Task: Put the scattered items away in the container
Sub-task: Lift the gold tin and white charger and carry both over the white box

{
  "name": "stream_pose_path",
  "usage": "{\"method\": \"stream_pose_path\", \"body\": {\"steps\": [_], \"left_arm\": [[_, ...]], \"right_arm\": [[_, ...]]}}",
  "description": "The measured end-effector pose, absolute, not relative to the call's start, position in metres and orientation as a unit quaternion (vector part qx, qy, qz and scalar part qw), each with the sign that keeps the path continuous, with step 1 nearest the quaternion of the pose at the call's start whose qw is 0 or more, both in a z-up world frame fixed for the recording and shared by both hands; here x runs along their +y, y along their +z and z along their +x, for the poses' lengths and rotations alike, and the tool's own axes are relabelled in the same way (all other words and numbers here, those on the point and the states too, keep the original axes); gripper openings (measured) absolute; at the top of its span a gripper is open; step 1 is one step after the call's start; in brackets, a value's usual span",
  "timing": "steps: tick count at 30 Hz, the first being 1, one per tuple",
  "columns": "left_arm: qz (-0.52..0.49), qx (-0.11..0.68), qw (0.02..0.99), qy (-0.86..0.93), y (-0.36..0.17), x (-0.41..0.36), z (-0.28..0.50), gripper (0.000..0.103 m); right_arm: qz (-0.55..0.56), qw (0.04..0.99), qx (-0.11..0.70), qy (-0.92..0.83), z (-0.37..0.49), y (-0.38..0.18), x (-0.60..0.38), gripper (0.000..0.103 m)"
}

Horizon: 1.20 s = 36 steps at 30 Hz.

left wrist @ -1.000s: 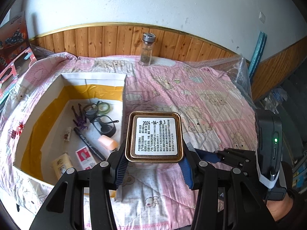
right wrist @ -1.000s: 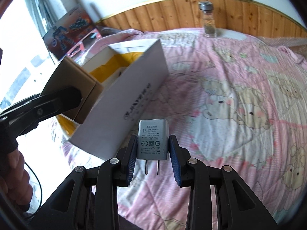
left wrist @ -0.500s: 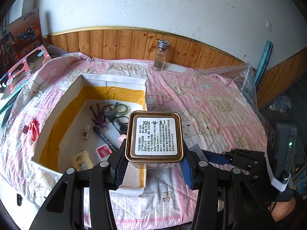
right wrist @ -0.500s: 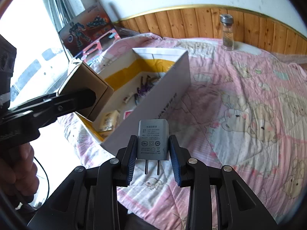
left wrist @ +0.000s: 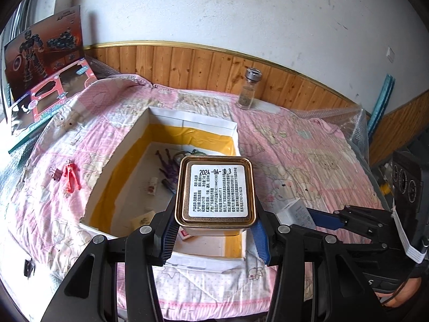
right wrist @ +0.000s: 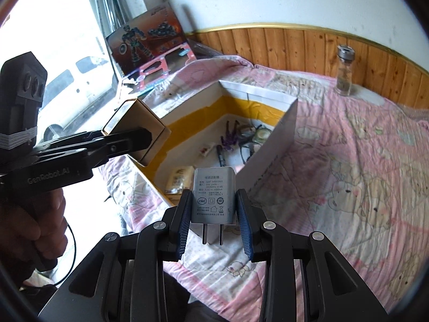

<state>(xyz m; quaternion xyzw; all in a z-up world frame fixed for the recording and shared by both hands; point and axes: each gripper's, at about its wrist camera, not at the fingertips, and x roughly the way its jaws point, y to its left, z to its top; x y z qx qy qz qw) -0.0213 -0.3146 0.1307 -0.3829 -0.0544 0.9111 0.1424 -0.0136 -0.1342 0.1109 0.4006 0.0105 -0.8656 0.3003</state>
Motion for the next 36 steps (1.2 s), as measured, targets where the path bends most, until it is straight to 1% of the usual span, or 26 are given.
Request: {"method": "stream_pose_path", "body": {"steps": [16,27,36], "left_arm": [[-0.378,-0.091,0.106,0.915,0.130,-0.374,-0.047,0.050],[-0.399,-0.108,0.108,0.904,0.109,-0.385,-0.073,0.050],[-0.412,-0.091,0.123,0.898,0.100,-0.384,-0.121,0.050]], "right_arm": [[0.407,0.325,0.052,-0.852,-0.047,0.129,-0.177,0.034],[0.420,0.332,0.095,-0.840,-0.096,0.138,-0.206,0.034],[0.454,0.346,0.087,-0.817,-0.127,0.122,-0.225,0.034]]}}
